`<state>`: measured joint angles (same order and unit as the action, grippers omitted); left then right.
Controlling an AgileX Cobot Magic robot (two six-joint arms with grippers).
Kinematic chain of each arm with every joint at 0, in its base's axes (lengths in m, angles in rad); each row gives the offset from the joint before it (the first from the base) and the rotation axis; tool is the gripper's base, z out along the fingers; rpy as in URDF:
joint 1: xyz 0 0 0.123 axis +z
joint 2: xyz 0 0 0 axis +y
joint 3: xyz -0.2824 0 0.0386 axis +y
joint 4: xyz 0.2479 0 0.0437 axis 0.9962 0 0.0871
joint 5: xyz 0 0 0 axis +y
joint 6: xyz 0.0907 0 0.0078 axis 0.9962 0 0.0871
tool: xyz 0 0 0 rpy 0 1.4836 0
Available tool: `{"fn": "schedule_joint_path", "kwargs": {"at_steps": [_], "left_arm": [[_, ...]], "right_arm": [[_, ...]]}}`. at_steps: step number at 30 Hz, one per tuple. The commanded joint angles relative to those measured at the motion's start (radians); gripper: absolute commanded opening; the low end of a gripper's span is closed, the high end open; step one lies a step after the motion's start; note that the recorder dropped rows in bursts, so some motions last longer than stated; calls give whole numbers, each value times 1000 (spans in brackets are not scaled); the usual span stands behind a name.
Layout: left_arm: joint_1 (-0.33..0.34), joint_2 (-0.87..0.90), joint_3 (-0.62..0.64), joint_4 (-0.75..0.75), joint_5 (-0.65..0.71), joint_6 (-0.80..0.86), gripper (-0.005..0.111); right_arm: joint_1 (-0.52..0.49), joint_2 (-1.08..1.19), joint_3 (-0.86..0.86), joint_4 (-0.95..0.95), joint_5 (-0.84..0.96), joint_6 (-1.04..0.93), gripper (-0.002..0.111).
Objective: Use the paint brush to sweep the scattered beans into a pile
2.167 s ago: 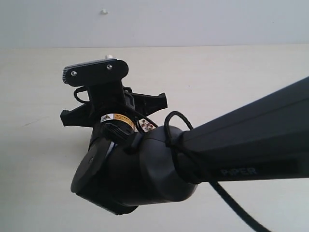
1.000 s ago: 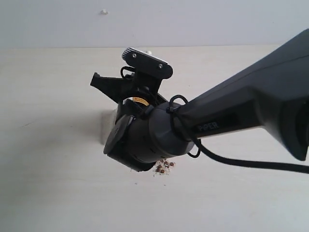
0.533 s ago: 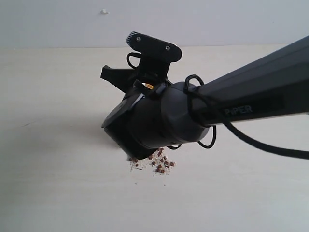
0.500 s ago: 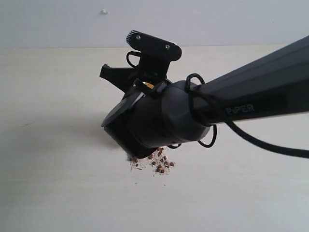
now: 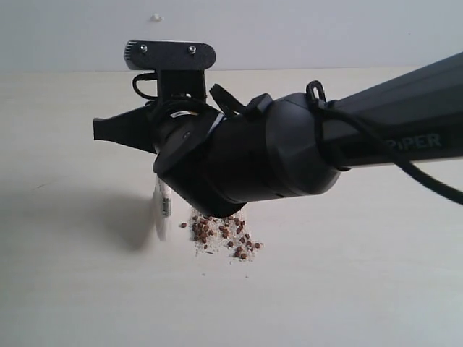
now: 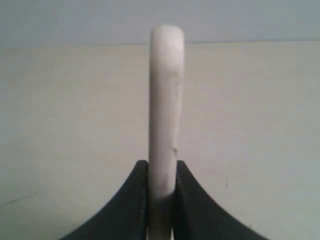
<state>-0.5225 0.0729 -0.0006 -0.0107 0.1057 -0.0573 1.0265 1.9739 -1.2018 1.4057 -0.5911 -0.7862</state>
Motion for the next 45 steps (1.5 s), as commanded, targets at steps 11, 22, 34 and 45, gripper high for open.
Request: {"fn": "schedule_joint_path", "kwargs": {"at_steps": [11, 22, 34, 45], "left_arm": [[2, -3, 1, -9, -2, -2, 0], [2, -3, 1, -9, -2, -2, 0], [2, -3, 1, -9, -2, -2, 0], [2, -3, 1, -9, -2, -2, 0]], "right_arm": [[-3, -15, 155, -36, -31, -16, 0], [-3, -35, 168, -92, -68, -24, 0], [-3, -267, 168, -224, 221, -125, 0], [-14, -562, 404, -331, 355, -419, 0]]}}
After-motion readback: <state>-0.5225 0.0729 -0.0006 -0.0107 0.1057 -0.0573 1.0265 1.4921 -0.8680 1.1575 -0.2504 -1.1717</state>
